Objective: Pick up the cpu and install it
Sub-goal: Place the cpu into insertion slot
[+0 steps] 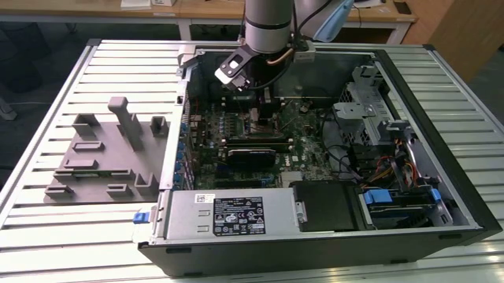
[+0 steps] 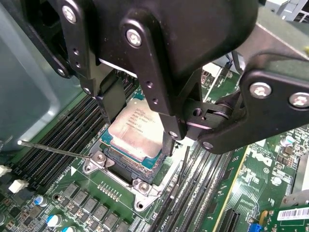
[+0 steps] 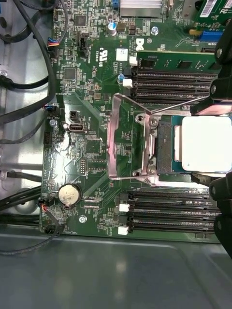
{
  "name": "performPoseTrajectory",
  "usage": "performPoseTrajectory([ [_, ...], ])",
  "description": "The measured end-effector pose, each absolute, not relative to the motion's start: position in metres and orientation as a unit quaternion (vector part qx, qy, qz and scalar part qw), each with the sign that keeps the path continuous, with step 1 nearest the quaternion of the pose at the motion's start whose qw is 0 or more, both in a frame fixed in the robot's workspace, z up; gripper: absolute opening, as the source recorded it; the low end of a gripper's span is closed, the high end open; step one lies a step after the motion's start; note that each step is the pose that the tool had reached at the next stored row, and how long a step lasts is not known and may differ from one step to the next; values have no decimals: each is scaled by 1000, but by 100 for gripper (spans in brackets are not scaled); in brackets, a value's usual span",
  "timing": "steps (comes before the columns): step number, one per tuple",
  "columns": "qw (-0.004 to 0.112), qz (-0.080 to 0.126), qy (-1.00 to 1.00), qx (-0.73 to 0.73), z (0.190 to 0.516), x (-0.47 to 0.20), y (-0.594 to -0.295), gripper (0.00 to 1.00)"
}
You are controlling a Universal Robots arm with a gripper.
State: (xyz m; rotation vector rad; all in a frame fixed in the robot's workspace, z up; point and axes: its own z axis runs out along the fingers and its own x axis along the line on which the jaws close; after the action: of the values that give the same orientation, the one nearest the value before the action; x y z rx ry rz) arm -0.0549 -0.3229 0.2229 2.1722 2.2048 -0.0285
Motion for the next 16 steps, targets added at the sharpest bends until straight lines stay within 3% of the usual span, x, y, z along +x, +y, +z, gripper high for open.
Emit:
performPoseTrajectory([
  [16,23,-9,712,702,218,-55,-323,55],
])
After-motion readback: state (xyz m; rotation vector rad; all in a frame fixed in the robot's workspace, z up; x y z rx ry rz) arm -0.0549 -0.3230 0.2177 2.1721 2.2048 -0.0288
